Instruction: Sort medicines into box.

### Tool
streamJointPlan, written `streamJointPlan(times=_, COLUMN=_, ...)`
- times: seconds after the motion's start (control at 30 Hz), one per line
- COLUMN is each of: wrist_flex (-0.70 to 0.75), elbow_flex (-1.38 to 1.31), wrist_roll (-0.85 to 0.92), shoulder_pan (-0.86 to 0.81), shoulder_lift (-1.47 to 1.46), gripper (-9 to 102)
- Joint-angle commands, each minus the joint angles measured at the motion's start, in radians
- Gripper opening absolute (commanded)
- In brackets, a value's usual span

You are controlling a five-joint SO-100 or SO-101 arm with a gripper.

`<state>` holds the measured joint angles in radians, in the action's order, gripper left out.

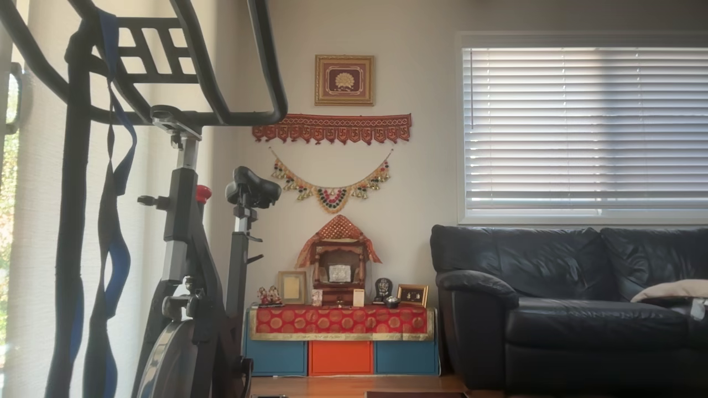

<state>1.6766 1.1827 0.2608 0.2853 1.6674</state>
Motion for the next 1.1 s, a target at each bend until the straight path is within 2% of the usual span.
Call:
streamJointPlan(times=0.0, wrist_flex=-0.025, elbow_flex=0.104, wrist_roll=-0.017, shoulder_pan=0.089, shoulder_lift=0.276, gripper=5)
streamJointPlan(times=0.17, wrist_flex=-0.038, elbow_flex=0.268, wrist_roll=-0.015, shoulder_pan=0.224, shoulder_lift=0.351, gripper=4)
streamJointPlan(times=0.27, wrist_flex=-0.106, elbow_flex=0.368, wrist_roll=-0.005, shoulder_pan=0.252, shoulder_lift=0.410, gripper=4)
streamJointPlan(times=0.43, wrist_flex=-0.127, elbow_flex=0.451, wrist_roll=-0.003, shoulder_pan=0.310, shoulder_lift=0.431, gripper=4)
streamJointPlan(times=1.07, wrist_flex=-0.345, elbow_flex=0.663, wrist_roll=-0.008, shoulder_pan=0.362, shoulder_lift=0.390, gripper=4)
